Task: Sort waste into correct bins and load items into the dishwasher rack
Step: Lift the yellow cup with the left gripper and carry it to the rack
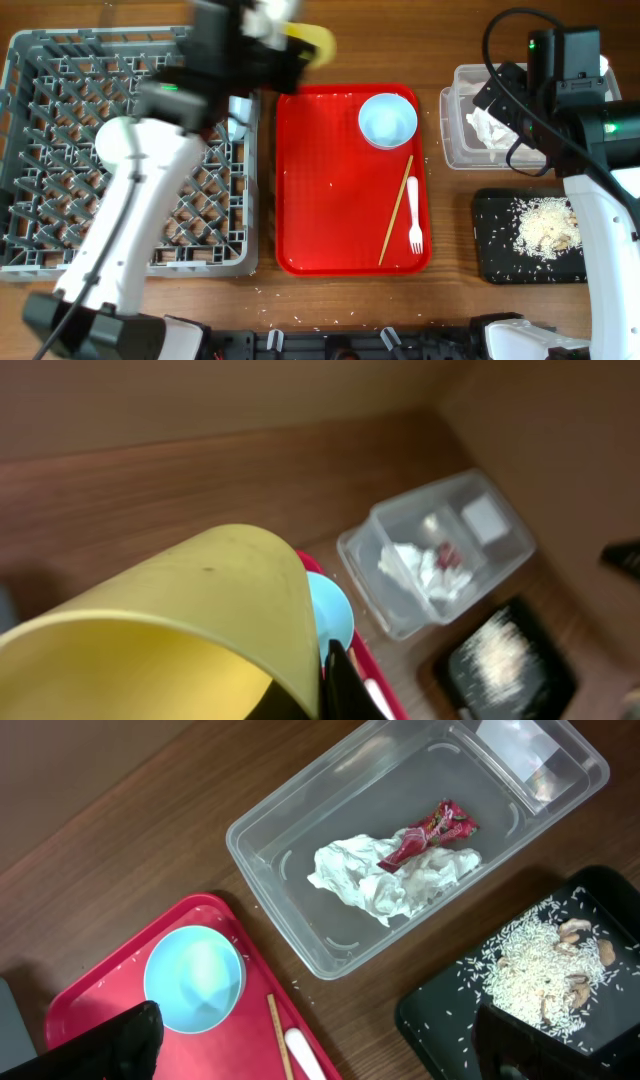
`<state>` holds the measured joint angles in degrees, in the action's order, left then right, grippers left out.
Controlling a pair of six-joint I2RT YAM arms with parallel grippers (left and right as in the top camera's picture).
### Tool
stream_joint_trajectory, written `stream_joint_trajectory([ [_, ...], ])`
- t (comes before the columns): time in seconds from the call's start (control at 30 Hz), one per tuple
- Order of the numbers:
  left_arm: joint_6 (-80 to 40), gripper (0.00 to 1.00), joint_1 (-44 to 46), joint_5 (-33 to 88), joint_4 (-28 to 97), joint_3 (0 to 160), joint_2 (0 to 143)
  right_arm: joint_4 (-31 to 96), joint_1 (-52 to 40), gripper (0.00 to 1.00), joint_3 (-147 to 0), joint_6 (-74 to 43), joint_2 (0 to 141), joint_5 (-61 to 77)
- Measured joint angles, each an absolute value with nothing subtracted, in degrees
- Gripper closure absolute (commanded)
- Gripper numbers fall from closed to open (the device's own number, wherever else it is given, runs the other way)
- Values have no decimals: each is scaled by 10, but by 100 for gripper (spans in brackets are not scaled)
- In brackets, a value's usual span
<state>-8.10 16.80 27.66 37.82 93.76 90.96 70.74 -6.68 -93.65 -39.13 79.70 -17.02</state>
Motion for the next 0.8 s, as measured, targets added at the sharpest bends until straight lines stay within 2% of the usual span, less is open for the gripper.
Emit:
stream_joint_trajectory([
  [0.1, -117, 96, 21, 398, 406, 938, 906, 707, -67, 0, -936, -391, 797, -170],
  [0.2, -141, 96, -100, 466, 409, 938, 925, 707, -67, 0, -936, -391, 797, -170],
  [0.3, -150, 96, -182, 546, 402, 938, 992, 707, -67, 0, -936, -391, 797, -170],
  [0.43, -171, 95, -218, 606, 340, 937, 1100, 707, -67, 0, -936, -391, 797, -170],
  [0.6, -228, 91, -223, 661, 195, 934, 1188, 707, -67, 0, -936, -391, 797, -170],
  [0.8, -244, 90, -223, 666, 158, 934, 1209, 707, -67, 0, -936, -391, 797, -170],
])
